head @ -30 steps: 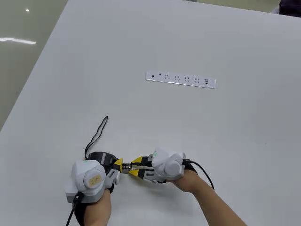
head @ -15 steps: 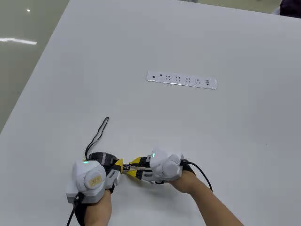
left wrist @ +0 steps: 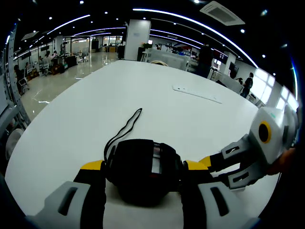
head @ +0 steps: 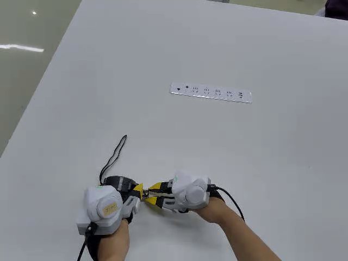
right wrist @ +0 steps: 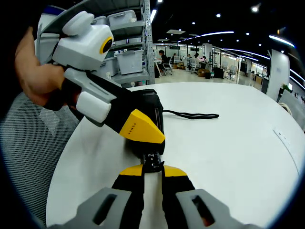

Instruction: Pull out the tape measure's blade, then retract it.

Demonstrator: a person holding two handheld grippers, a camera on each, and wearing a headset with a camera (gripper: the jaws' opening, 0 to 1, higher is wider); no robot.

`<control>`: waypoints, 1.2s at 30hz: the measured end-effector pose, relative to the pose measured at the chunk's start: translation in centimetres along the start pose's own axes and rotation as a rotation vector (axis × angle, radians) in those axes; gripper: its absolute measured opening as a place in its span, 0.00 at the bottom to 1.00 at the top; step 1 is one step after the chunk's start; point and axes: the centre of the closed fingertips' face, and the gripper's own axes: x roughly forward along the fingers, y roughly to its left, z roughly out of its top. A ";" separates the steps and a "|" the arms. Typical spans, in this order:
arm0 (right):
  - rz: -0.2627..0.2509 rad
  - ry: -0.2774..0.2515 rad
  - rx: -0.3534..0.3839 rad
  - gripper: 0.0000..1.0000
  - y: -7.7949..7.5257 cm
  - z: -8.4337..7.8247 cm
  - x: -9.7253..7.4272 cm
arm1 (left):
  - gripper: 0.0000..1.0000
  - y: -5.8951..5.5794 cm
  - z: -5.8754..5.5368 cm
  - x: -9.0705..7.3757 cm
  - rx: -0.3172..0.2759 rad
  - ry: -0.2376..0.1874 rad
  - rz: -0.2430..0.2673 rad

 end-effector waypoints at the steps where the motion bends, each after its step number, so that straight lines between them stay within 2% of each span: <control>1: 0.001 0.000 -0.001 0.11 0.0 0.0 0.0 | 0.61 0.0 0.0 0.0 0.000 0.001 -0.001; 36: 0.023 -0.007 -0.030 0.11 0.4 1.0 1.2 | 0.62 0.0 0.1 -0.1 -0.010 0.004 -0.008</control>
